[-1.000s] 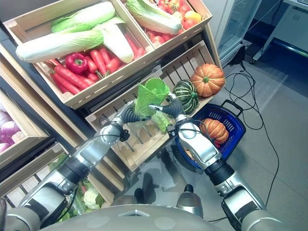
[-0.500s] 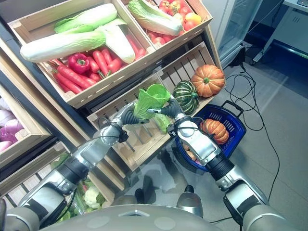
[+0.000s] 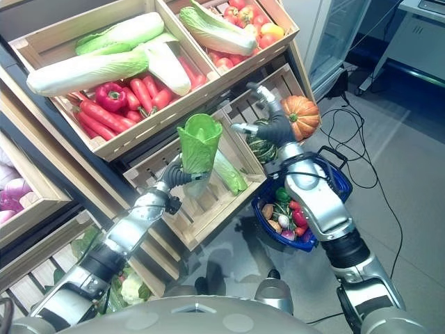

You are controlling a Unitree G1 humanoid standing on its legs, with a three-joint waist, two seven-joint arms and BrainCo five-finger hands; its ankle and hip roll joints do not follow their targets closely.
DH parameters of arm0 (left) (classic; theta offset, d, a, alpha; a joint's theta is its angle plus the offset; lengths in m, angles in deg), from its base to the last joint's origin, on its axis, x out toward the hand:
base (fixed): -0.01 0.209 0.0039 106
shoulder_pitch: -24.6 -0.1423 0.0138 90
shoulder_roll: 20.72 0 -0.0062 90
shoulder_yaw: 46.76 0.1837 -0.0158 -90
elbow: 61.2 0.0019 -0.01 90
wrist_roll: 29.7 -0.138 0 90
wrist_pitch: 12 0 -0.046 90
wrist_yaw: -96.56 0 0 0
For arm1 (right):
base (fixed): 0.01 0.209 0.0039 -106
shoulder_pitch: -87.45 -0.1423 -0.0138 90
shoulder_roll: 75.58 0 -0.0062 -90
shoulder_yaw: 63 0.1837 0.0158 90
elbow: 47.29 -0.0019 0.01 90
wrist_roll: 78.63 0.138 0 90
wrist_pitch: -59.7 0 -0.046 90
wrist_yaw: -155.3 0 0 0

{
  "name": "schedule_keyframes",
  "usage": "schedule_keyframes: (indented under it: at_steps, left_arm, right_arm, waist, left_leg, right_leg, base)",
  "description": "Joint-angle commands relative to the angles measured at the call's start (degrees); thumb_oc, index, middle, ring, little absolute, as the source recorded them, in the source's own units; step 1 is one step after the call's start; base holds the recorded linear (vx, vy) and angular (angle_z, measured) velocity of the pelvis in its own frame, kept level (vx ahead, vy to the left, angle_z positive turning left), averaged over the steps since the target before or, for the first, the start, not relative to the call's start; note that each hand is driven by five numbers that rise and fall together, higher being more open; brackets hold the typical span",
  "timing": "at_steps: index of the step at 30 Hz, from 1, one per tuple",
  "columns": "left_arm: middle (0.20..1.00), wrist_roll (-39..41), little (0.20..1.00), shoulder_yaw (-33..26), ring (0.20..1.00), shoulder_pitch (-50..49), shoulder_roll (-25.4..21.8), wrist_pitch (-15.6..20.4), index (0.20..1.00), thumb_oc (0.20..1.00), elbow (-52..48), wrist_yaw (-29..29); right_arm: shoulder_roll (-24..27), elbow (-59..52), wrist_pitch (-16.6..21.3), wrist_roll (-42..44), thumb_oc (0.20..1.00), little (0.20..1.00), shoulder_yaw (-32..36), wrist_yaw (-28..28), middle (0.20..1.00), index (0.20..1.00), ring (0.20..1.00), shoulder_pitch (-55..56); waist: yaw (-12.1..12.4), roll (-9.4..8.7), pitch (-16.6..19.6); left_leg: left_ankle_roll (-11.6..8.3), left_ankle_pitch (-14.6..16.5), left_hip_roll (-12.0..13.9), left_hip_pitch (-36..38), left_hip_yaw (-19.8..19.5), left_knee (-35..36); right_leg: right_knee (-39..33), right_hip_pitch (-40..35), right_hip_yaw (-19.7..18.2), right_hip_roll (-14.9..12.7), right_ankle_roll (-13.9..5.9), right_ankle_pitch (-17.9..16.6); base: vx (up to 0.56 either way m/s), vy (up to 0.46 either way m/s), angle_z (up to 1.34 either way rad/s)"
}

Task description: Pick up fruits and vegetables into the basket

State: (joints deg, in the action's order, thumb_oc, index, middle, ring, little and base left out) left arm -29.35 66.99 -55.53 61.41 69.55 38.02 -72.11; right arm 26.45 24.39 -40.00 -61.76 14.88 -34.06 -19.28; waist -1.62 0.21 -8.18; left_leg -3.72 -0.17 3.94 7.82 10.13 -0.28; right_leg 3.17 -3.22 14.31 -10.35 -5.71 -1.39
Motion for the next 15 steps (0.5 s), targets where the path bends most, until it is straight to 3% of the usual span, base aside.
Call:
schedule_keyframes:
  at_steps: [1, 7, 12, 15]
  left_arm:
    - [0.2, 4.24, 0.2, -4.37, 0.2, 2.95, -2.01, 6.54, 0.2, 0.2, -0.94, 3.56]
    - [0.2, 13.37, 0.2, -8.74, 0.2, 1.33, -1.88, 8.38, 0.2, 0.2, -4.05, 3.46]
    - [0.2, 23.07, 0.2, -10.23, 0.2, 1.5, -0.18, 8.35, 0.2, 0.2, -7.24, 0.44]
    - [0.2, 24.97, 0.2, -9.66, 0.2, 2.18, 0.8, 7.82, 0.2, 0.2, -8.4, -0.56]
  right_arm:
    - [0.33, -3.82, 4.59, 0.45, 1.0, 1.0, 3.71, -2.29, 1.0, 1.0, 1.0, 1.48]
    - [0.81, -1.79, 4.05, -0.53, 1.0, 1.0, 5.48, -3.25, 1.0, 1.0, 1.0, 6.95]
    - [-0.35, 0.9, 2.8, -3.63, 1.0, 1.0, 2.26, -1.25, 1.0, 1.0, 1.0, 7.54]
    - [-1.05, 1.5, 2.57, -2.98, 1.0, 1.0, 0.08, -0.85, 1.0, 1.0, 1.0, 6.17]
  waist:
    - [-0.56, -1.84, 0.92]
    - [-1.37, -1.77, 0.9]
    - [-1.42, -1.55, 0.99]
    - [-1.21, -1.43, 1.02]
  left_leg:
    - [3.1, 10.01, -1.48, -0.16, 3.85, -4.84]
    - [3.38, 10.19, -1.56, 0.29, 4.18, -4.95]
    - [3.41, 9.84, -1.49, 0.76, 4.06, -4.74]
    - [3.38, 9.63, -1.48, 0.86, 3.95, -4.57]
  right_leg:
    - [1.85, 1.03, -1.68, -4.51, -4.27, 0.09]
    - [2.05, 1.11, -2.05, -4.45, -4.36, 0.22]
    - [1.95, 0.66, -2.15, -4.18, -4.29, 0.48]
    - [1.82, 0.35, -1.96, -4.05, -4.19, 0.66]
  base:
    - [0.0, 0.018, -0.12]
    - [0.0, 0.003, -0.07]
    - [0.01, -0.004, -0.04]
    - [0.0, 0.0, 0.0]
